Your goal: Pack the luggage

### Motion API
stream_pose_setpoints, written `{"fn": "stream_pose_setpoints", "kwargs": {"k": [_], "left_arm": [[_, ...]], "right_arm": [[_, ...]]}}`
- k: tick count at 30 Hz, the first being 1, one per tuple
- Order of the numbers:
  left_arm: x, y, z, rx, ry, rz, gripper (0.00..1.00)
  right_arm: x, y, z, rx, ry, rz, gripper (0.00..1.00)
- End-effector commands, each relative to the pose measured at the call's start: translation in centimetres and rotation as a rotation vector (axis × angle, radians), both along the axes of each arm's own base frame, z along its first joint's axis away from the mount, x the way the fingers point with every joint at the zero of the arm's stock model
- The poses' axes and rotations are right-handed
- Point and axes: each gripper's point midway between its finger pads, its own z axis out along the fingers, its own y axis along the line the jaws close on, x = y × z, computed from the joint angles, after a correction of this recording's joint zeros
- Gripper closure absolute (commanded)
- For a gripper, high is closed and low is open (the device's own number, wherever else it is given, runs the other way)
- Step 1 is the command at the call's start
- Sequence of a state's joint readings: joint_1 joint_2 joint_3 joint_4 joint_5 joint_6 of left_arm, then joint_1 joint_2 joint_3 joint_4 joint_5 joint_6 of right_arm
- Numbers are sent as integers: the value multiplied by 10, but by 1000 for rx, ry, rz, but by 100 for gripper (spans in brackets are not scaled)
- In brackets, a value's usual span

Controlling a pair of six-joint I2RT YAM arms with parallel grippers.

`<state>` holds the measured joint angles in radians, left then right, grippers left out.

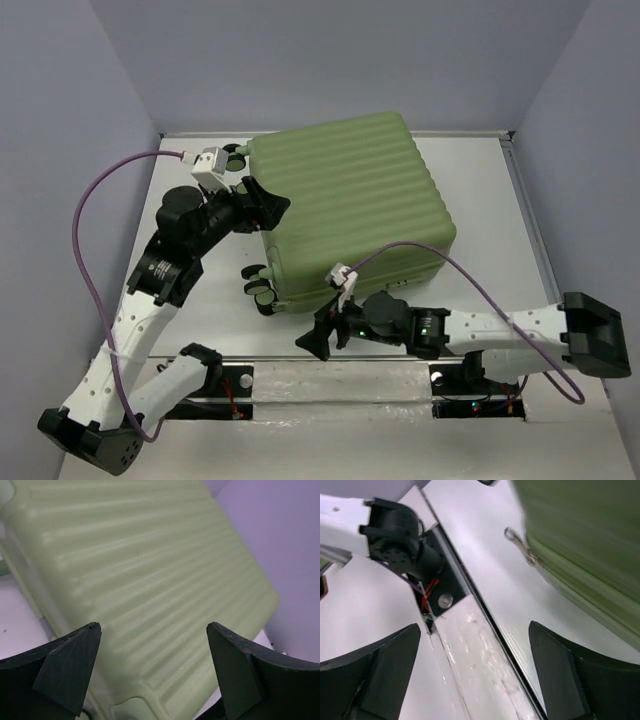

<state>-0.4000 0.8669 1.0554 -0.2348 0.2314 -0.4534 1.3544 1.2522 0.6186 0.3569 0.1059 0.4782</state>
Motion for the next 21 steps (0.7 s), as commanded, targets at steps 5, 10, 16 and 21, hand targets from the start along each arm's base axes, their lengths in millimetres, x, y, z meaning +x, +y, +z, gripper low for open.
{"fn": "stream_pose_setpoints", "kwargs": {"k": [5,10,16,21], "left_arm": [[51,57,-29,23,23,195,1],[109,114,-26,-33,48,412,1],[156,137,-60,-132,131,428,1],[181,132,-57,-187,99,360,1]], "right_arm": [[64,-116,-13,-77,91,-507,3],[78,-146,-4,-91,70,-605,4],[89,-178,-25,-67,108,-728,6],[88,-179,-25,-59,109,-699,9]]}}
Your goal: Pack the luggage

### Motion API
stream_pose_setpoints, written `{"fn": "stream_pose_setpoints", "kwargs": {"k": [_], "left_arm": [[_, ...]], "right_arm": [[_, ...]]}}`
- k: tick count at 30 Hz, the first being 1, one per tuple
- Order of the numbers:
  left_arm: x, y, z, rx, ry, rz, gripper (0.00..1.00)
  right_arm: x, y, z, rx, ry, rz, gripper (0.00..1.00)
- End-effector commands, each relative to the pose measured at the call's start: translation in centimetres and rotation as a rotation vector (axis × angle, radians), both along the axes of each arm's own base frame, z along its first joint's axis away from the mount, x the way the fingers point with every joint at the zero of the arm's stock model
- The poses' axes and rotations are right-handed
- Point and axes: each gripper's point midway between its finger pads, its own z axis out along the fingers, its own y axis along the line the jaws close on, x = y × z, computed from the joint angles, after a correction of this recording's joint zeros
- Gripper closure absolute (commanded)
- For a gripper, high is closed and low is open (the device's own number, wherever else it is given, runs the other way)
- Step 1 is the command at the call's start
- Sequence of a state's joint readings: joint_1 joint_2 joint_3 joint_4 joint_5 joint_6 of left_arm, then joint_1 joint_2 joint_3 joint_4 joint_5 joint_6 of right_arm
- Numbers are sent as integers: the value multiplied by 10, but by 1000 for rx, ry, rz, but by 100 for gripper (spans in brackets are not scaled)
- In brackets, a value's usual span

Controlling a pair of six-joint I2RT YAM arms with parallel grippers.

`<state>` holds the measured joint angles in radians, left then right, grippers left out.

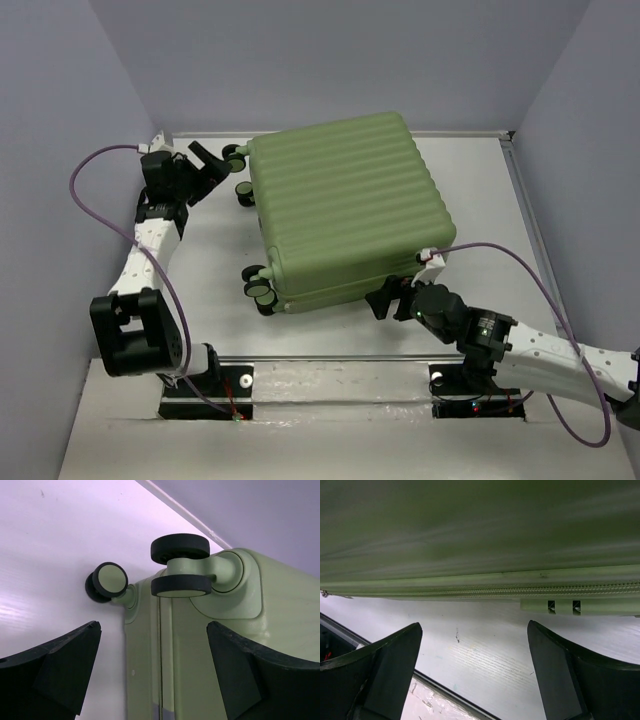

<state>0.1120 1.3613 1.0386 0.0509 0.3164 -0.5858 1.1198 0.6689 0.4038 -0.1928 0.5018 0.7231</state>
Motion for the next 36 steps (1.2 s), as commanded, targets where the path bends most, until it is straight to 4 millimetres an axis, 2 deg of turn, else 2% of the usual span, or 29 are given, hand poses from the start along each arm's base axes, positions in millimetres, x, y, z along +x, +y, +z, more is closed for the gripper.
{"fn": "stream_pose_setpoints", "kwargs": {"k": [1,6,13,20,22,29,32,34,35,36], "left_arm": [[28,-14,51,-51,-189,-87,1],[41,-26,59,-81,-234,-162,1],[59,-30,41,-120,-199,-196,1],[61,-37,33,-165,-184,-223,11],[62,-38,33,-176,-185,-229,17],[66,-42,34,-223,-189,-244,52],[66,-45,33,-244,-190,-253,59],[66,-46,30,-247,-189,-254,72],[65,-46,28,-247,-187,-254,87],[65,-45,28,-244,-188,-253,94]], "right_arm": [[1,-1,0,9,-1,-7,9],[-3,5,-9,21,14,25,9],[-5,6,-14,53,16,32,10],[-6,6,-13,58,12,38,10],[-5,6,-13,55,10,36,10],[-3,4,-12,60,3,15,10],[-2,1,-13,63,1,3,10],[1,-1,-12,61,-8,-15,11],[2,-2,-12,55,-10,-19,11],[4,-4,-11,51,-14,-35,12]]}}
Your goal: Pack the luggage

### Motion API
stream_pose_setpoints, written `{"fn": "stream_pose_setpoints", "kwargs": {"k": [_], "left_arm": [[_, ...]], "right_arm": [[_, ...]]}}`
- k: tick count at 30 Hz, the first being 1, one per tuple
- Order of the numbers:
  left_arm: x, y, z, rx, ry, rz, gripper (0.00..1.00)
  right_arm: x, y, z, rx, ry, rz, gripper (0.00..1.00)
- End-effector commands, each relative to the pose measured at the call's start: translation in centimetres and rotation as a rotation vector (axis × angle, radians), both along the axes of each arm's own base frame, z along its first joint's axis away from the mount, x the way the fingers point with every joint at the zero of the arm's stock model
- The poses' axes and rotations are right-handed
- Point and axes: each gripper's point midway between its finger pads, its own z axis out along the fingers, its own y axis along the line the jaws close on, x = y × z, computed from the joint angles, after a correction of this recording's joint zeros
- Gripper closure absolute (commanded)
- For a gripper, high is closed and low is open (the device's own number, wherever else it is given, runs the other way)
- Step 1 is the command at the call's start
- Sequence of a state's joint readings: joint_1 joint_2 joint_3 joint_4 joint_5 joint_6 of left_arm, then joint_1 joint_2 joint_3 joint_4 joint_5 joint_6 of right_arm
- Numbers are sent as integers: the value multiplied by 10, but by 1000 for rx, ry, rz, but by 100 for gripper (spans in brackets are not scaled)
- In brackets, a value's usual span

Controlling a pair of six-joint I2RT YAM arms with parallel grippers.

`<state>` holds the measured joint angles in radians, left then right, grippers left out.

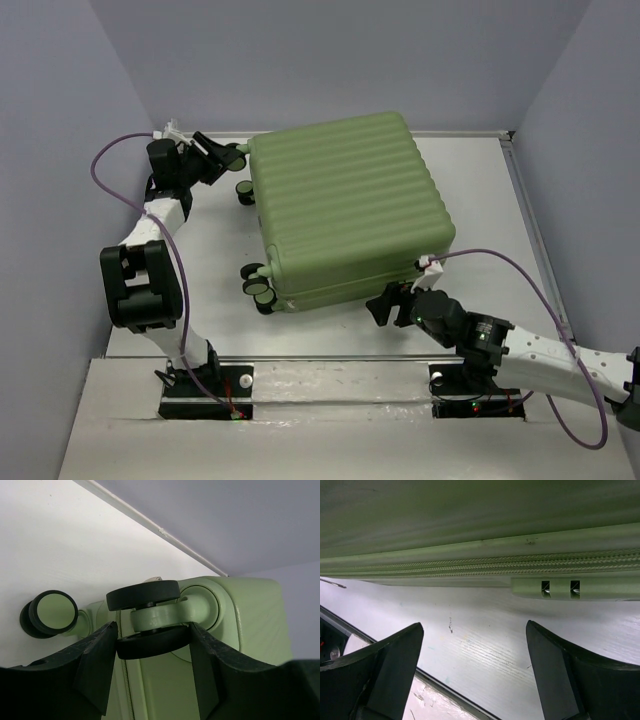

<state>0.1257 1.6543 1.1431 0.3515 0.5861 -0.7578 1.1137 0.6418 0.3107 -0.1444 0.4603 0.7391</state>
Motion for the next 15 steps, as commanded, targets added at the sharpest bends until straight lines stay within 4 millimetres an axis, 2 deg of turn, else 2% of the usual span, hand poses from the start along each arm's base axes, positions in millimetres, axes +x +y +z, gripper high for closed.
{"fn": "stream_pose_setpoints", "kwargs": {"k": [1,5,6,7,8,9,10,11,12,13,15], "left_arm": [[3,-13,36,-16,-131,-51,94],[-7,-10,42,2,-162,-21,94],[-11,-8,36,1,-148,-2,94],[-17,-8,43,2,-168,4,94],[-21,-8,44,-2,-169,14,94],[-27,-8,35,-8,-150,24,94],[-34,-10,45,-12,-170,27,94],[-40,-11,44,-12,-169,29,94],[-51,-16,45,-13,-175,24,94],[-57,-18,46,-12,-178,26,94],[-75,-21,46,-8,-182,23,94]], "right_arm": [[15,-5,17,39,-46,-76,14],[36,-20,29,35,-70,-162,19],[45,-28,29,19,-74,-189,21],[51,-32,31,10,-79,-201,22],[58,-34,40,13,-91,-217,23],[63,-36,39,-17,-93,-211,24],[70,-36,46,-13,-110,-216,25],[82,-44,51,-10,-120,-246,28],[89,-37,61,3,-140,-213,29],[100,-45,64,-11,-154,-230,31],[115,-38,79,23,-187,-202,34]]}}
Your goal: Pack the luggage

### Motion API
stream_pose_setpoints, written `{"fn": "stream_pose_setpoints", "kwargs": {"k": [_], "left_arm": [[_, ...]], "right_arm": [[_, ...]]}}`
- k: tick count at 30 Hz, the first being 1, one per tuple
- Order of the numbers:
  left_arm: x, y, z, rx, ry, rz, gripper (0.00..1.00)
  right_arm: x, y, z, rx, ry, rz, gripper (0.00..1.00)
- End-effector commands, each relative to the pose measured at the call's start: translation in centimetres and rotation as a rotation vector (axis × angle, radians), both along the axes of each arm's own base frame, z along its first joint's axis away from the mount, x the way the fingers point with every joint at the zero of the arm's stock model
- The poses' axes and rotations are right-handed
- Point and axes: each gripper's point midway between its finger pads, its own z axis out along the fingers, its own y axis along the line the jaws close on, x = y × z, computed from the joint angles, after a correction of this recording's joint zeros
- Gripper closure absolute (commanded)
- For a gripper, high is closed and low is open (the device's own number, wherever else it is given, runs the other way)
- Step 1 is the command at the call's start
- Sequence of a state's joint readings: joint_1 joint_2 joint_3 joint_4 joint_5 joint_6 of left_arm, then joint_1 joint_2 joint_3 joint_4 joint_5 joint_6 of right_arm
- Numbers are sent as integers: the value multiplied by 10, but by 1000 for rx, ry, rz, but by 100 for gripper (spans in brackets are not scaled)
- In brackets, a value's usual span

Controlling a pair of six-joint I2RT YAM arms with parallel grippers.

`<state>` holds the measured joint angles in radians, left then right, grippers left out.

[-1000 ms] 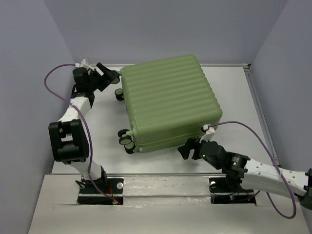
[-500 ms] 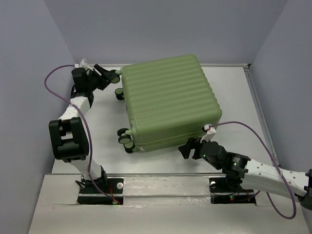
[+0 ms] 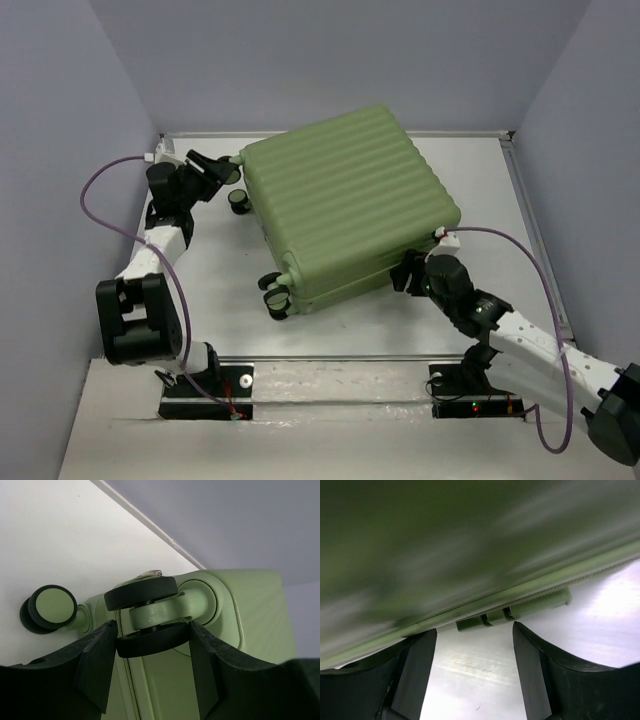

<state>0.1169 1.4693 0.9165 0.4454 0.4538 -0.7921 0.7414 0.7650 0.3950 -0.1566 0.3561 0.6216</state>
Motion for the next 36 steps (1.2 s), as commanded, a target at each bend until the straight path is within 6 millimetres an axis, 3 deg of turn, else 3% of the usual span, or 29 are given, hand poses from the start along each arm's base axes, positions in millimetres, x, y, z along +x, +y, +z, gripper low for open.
{"fn": "stream_pose_setpoints", "kwargs": {"k": [1,3,4,5,6,8,9,10,11,12,14,16,18,19,23,24,25,27,28,29,32,33,35,36], "left_arm": [[-44,-31,49,-2,-148,-103,94],[-58,-33,41,4,-136,-104,94],[-69,-35,50,13,-162,-105,94],[-80,-40,35,20,-128,-116,94],[-93,-43,44,27,-160,-121,94],[-110,-50,39,38,-164,-131,94],[-120,-51,25,50,-143,-133,94],[-132,-51,31,53,-166,-130,94],[-143,-63,30,51,-172,-168,94],[-151,-65,19,48,-155,-173,94],[-167,-67,25,48,-183,-180,94],[-178,-67,29,69,-202,-184,94],[-180,-63,41,100,-226,-167,94],[-183,-62,46,113,-237,-164,94],[-184,-63,62,120,-263,-171,94],[-183,-62,63,126,-265,-167,94],[-182,-62,64,127,-266,-164,94],[-182,-61,65,140,-271,-166,92],[-181,-61,62,145,-255,-168,85],[-181,-61,63,155,-254,-168,63],[-194,-72,75,204,-291,-248,33],[-199,-78,86,222,-317,-278,31],[-213,-91,79,272,-294,-359,30],[-227,-109,81,273,-309,-439,31]], "right_arm": [[58,7,82,101,-229,9,38],[67,7,89,110,-249,32,38],[74,5,100,125,-274,30,38],[82,1,98,131,-261,42,38],[89,1,109,146,-287,56,38],[99,3,107,142,-280,90,39],[105,1,109,147,-282,110,39],[109,3,110,144,-279,132,39],[118,7,111,140,-270,149,39],[118,13,112,145,-265,184,39],[120,16,115,137,-266,222,38],[107,21,114,149,-252,272,36],[86,21,91,161,-186,305,33],[75,19,96,172,-203,312,31],[31,13,65,217,-134,329,26],[23,12,62,237,-117,324,27],[10,12,46,253,-73,335,29],[-9,17,52,315,-87,381,46],[-18,20,42,326,-65,401,58],[-24,21,46,345,-79,413,77],[-46,34,42,358,-69,518,83],[-51,36,46,359,-80,540,85],[-58,45,54,360,-94,583,87],[-60,45,49,346,-66,576,87]]}}
